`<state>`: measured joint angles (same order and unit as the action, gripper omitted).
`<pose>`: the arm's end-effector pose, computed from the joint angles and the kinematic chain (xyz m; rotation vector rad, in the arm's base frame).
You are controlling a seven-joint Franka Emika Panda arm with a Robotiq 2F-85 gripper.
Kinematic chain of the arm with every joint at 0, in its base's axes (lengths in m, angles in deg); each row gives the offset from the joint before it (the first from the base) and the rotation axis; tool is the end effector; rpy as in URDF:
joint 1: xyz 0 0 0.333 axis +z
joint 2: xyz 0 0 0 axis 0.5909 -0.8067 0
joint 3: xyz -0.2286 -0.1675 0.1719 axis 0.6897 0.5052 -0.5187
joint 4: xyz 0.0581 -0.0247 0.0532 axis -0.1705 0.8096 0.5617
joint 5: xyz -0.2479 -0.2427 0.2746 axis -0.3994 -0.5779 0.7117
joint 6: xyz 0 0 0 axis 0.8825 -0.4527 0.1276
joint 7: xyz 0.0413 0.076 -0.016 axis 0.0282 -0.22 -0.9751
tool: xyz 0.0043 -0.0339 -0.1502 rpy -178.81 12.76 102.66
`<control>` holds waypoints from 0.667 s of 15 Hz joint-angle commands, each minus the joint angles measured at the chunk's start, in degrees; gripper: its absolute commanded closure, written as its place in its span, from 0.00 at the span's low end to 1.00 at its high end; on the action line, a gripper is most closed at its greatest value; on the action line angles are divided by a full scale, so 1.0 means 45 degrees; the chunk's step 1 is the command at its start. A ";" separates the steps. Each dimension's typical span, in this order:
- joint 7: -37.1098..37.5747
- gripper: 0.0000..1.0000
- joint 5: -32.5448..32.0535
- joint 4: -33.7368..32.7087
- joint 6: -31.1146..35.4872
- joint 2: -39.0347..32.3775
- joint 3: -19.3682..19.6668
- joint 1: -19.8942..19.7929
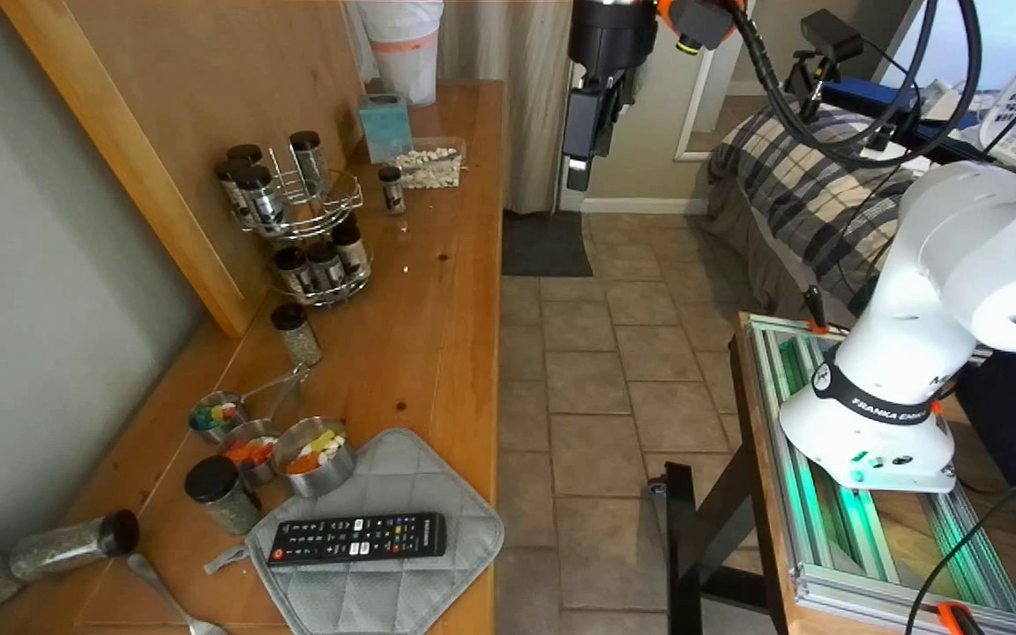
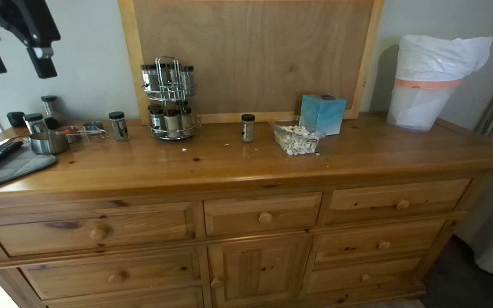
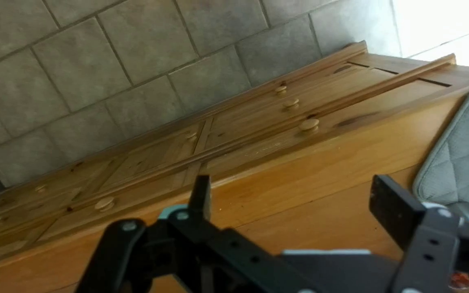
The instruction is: Open the middle topmost drawer.
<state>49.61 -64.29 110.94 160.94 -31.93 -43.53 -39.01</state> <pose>0.4579 -0.0034 0.4844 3.1007 -0.2614 0.0472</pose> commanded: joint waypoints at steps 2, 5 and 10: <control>-0.3328 0.00 -0.0482 0.0199 0.0688 -0.0796 0.1582 -0.0184; -0.6133 0.00 -0.0761 0.0157 0.1999 -0.1657 0.2662 -0.0283; -0.9126 0.00 -0.0492 -0.0044 0.4499 -0.3907 0.3914 -0.0664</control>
<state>15.43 -66.55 111.71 175.88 -43.67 -27.83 -41.13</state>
